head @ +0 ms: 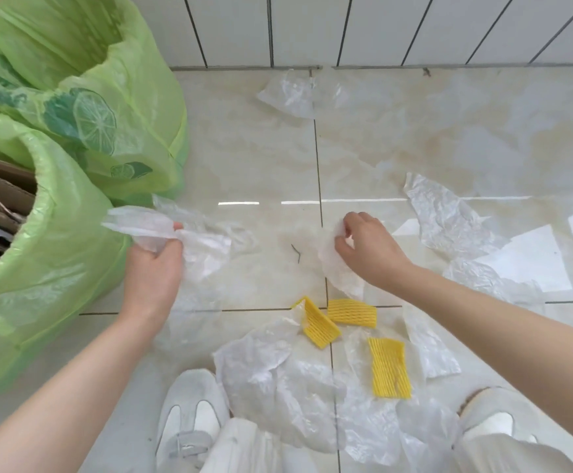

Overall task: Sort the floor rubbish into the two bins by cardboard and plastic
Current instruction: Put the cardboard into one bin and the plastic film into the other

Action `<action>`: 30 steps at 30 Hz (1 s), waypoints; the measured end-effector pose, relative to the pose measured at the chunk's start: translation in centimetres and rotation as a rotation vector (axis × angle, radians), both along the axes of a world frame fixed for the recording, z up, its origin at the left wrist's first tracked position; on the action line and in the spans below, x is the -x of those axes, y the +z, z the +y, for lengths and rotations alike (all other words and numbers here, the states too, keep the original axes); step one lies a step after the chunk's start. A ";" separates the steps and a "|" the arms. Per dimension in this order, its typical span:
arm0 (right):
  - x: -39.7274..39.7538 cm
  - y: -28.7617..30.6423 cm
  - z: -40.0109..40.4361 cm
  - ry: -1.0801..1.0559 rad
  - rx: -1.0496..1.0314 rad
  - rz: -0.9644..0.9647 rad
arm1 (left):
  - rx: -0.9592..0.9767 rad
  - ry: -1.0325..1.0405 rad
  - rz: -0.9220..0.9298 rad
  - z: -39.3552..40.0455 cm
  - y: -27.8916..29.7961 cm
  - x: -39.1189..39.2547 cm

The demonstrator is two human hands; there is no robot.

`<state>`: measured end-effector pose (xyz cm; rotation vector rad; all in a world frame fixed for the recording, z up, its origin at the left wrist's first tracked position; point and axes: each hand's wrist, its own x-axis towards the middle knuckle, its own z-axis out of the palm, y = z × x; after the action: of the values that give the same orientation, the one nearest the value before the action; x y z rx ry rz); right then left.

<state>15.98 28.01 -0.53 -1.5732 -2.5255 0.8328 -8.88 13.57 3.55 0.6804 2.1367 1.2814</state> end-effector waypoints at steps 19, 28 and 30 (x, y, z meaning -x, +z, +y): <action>-6.2 0.4 -3.1 -0.040 0.084 0.067 | 0.651 -0.478 0.677 -7.7 -8.3 -1.5; -2.7 -2.0 -2.6 0.156 0.046 -0.431 | 0.427 -0.552 0.823 -7.6 -9.8 -0.7; -2.0 -2.3 -2.7 0.169 0.002 -0.454 | 0.382 -0.550 0.815 -7.5 -10.0 -0.1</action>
<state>17.98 25.30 -2.83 -1.7342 -3.0008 0.5344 -8.75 6.08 -6.47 1.6631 2.4089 0.2851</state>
